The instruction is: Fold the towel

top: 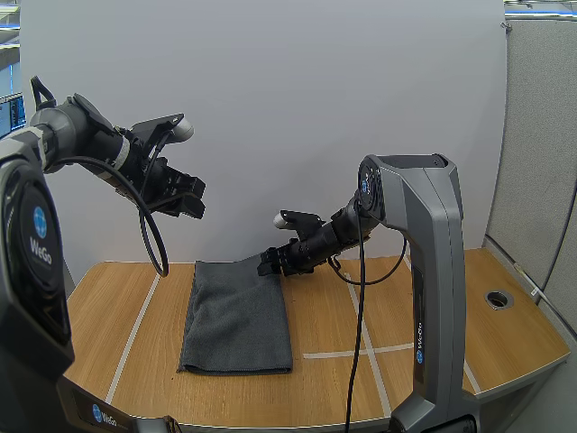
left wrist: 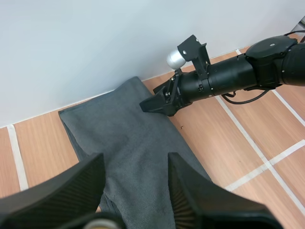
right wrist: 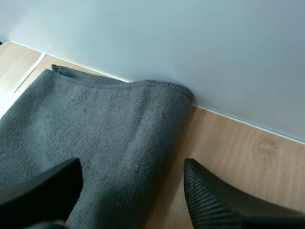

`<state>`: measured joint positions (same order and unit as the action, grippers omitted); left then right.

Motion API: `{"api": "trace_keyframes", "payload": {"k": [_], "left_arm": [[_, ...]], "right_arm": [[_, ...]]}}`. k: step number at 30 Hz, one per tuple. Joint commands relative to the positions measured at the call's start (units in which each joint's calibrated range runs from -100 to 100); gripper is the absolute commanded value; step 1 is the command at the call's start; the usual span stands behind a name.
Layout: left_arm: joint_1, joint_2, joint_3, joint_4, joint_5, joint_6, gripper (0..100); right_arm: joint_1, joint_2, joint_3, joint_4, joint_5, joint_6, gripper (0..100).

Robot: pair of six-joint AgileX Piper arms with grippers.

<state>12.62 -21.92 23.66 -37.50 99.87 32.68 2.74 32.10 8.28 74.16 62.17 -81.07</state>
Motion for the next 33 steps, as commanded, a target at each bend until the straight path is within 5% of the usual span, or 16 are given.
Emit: {"api": "trace_keyframes", "payload": {"k": [1,12,24,33], "left_arm": [[0.05,-0.6,0.3,-1.0,0.1,-0.9,68],[0.05,-0.6,0.3,-1.0,0.1,-0.9,68],[0.05,-0.6,0.3,-1.0,0.1,-0.6,68],[0.05,-0.6,0.3,-1.0,0.1,-0.1,68]], "right_arm": [[0.3,0.4,-0.3,0.1,2.1,0.1,82],[0.1,0.4,-0.3,-1.0,6.5,1.4,0],[-5.5,-2.9,-0.2,-14.3,16.1,6.6,0],[-11.0,-12.5,9.3,-24.1,17.5,5.9,0]]}}
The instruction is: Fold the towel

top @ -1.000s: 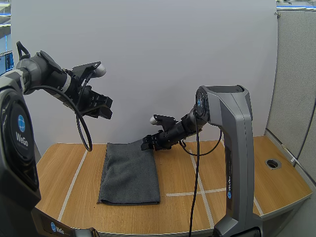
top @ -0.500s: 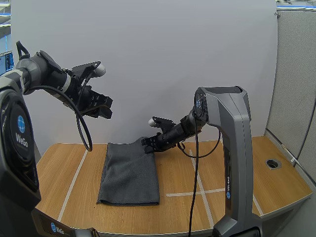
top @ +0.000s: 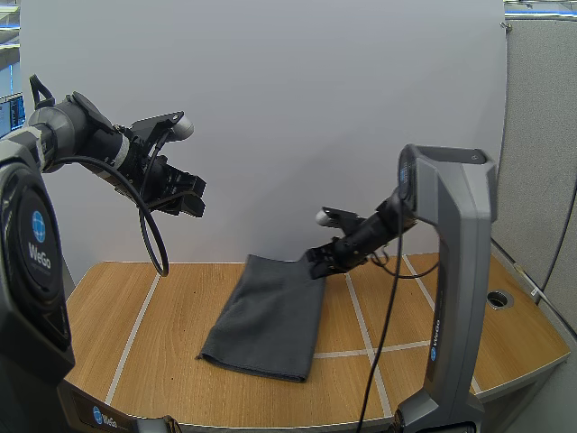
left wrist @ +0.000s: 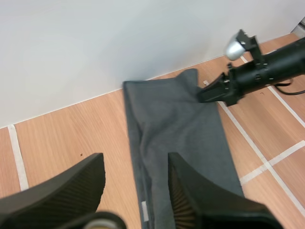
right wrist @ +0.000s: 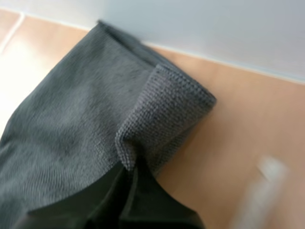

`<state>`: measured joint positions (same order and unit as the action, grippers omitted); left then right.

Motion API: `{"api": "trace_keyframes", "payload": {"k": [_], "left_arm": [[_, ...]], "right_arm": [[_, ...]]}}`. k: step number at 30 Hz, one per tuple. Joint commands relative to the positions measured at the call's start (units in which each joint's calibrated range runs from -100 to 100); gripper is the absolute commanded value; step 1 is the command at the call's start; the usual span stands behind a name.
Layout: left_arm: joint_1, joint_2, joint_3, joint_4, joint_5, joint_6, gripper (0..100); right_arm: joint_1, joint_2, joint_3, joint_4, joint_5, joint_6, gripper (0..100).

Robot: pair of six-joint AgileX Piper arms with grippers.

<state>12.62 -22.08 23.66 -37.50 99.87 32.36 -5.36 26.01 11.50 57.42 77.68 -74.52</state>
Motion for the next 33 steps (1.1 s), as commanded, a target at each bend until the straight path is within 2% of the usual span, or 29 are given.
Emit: {"api": "trace_keyframes", "payload": {"k": [1,12,21,26,32,33], "left_arm": [[0.05,-0.5,0.3,-1.0,0.1,0.6,68],[0.05,-0.5,0.3,-1.0,0.1,1.9,68],[0.05,-0.5,0.3,-0.1,0.1,2.2,68],[0.05,-0.5,0.3,1.2,0.1,2.4,68],[0.05,-0.5,0.3,2.2,0.1,2.4,68],[0.05,-0.5,0.3,2.6,0.1,2.4,68]], "right_arm": [[-3.3,-7.3,7.3,-8.4,2.0,-0.7,0],[-8.4,-19.0,24.9,-11.6,2.0,-2.5,0],[-9.3,-29.4,42.2,-11.8,-4.5,-5.6,0],[-9.3,-35.5,47.5,-11.8,-7.0,-6.0,0],[-9.3,-41.1,48.7,-11.4,-9.4,-6.3,0],[-9.3,-41.8,48.7,-11.7,-10.0,-6.3,4]]}}
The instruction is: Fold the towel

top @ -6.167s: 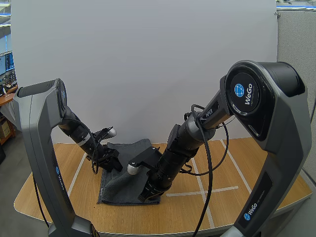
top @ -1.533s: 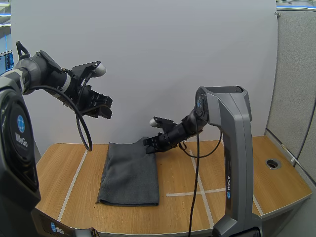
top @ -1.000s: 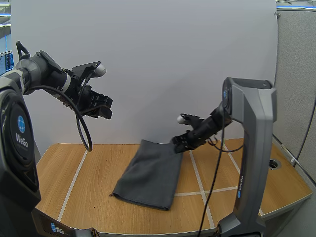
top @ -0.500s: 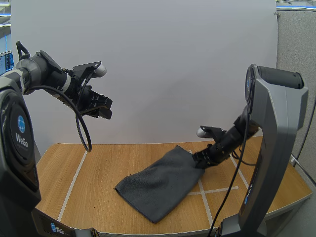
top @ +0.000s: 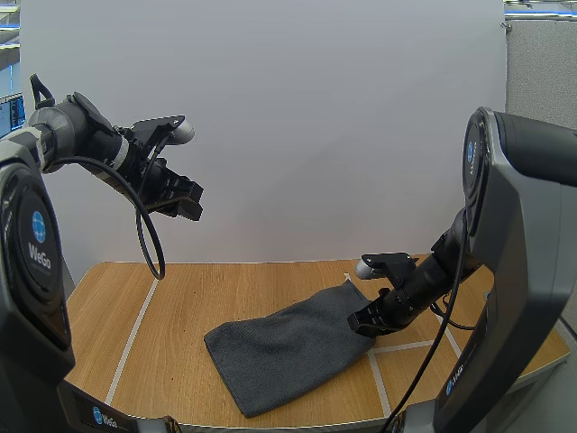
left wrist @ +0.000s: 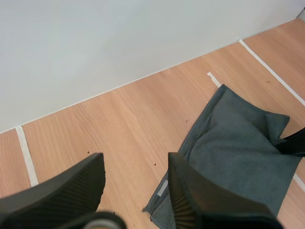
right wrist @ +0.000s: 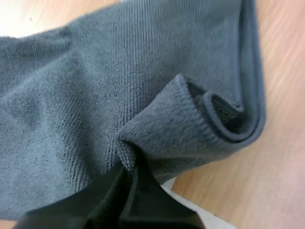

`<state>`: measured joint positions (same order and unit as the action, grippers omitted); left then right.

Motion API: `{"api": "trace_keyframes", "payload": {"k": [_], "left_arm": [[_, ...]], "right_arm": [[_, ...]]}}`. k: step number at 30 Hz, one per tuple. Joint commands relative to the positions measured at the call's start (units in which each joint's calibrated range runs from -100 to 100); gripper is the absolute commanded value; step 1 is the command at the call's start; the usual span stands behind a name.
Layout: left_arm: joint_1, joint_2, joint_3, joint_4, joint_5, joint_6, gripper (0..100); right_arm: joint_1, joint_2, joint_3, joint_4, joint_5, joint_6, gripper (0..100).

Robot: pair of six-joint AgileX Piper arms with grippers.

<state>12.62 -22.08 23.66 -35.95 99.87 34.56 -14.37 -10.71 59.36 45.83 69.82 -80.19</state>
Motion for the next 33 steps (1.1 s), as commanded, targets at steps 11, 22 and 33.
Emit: {"api": "trace_keyframes", "payload": {"k": [11,22,33], "left_arm": [[0.05,-0.5,0.8,5.3,0.1,-0.9,68],[0.05,3.9,11.7,9.9,0.1,2.2,68],[0.05,16.2,19.4,11.3,0.1,8.0,68]], "right_arm": [[-0.2,-9.0,0.7,-4.7,-4.0,1.2,100],[-2.0,-16.9,-8.4,-5.0,5.4,5.0,100],[-2.5,-27.8,-12.3,-5.5,26.0,8.4,100]]}}
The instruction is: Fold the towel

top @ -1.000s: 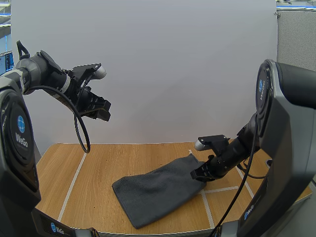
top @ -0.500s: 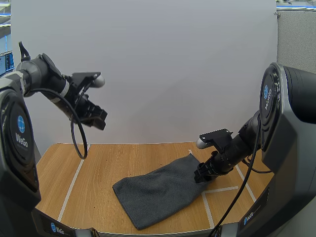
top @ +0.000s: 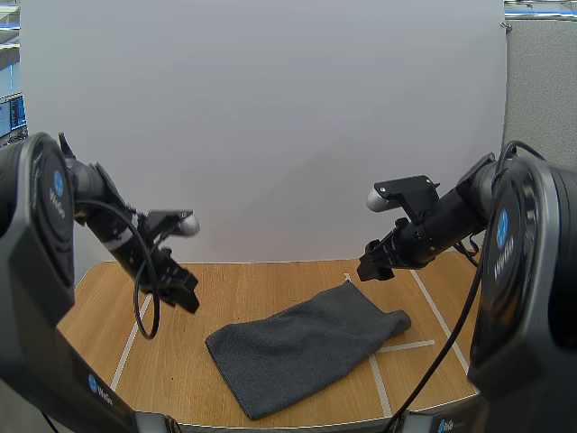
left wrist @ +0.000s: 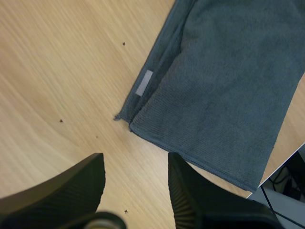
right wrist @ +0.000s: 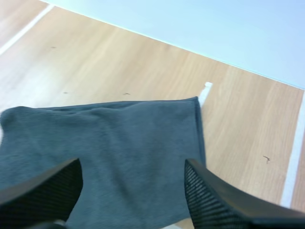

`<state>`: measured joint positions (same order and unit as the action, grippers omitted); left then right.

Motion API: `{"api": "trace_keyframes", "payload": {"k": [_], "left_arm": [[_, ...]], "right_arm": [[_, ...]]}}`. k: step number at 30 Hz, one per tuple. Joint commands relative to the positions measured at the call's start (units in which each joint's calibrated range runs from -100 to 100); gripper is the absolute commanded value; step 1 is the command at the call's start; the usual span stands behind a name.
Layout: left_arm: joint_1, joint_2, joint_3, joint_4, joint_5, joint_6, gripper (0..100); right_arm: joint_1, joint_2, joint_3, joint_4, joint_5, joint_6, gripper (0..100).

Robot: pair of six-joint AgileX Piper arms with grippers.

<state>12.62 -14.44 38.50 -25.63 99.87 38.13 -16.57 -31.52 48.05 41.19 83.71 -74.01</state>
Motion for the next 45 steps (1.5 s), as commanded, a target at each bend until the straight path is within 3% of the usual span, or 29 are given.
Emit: {"api": "trace_keyframes", "payload": {"k": [1,3,4,6,7,9,14,22,34,39,45], "left_arm": [[0.05,9.5,4.8,1.0,0.1,4.7,68],[0.05,12.2,4.8,1.1,0.1,5.3,69],[0.23,13.5,4.8,1.0,0.1,5.8,72],[0.78,15.8,4.8,0.0,0.1,7.2,80],[1.08,16.9,4.8,-0.2,0.1,7.7,81],[1.93,19.0,4.8,-1.1,0.1,10.0,84],[3.57,22.2,4.8,-5.5,0.1,14.1,84],[3.49,26.9,4.8,-12.6,0.1,18.2,84],[3.42,32.1,4.7,-16.7,-3.3,19.8,89],[2.89,32.5,4.7,-17.3,-3.2,20.0,89],[0.72,33.0,4.7,-17.9,-1.2,19.8,88]], "right_arm": [[-0.3,-7.9,-1.0,-1.0,13.3,2.3,100],[-0.3,-10.2,-1.0,-1.6,16.3,2.5,100],[-0.3,-11.0,-1.0,-1.9,16.3,3.0,95],[-0.3,-13.1,-1.0,-3.1,16.3,4.5,59],[-0.3,-14.2,-1.0,-3.6,16.3,5.0,35],[-0.3,-16.4,-1.0,-4.8,16.3,6.3,0],[-0.3,-20.3,-1.0,-5.1,16.3,7.5,0],[-0.3,-25.7,-1.0,-5.4,16.3,10.0,0],[-0.3,-30.0,-1.0,-6.5,16.3,10.3,0],[-0.3,-30.0,-1.0,-6.5,16.3,10.3,0],[-0.3,-30.0,-1.0,-6.5,16.3,10.3,0]]}}
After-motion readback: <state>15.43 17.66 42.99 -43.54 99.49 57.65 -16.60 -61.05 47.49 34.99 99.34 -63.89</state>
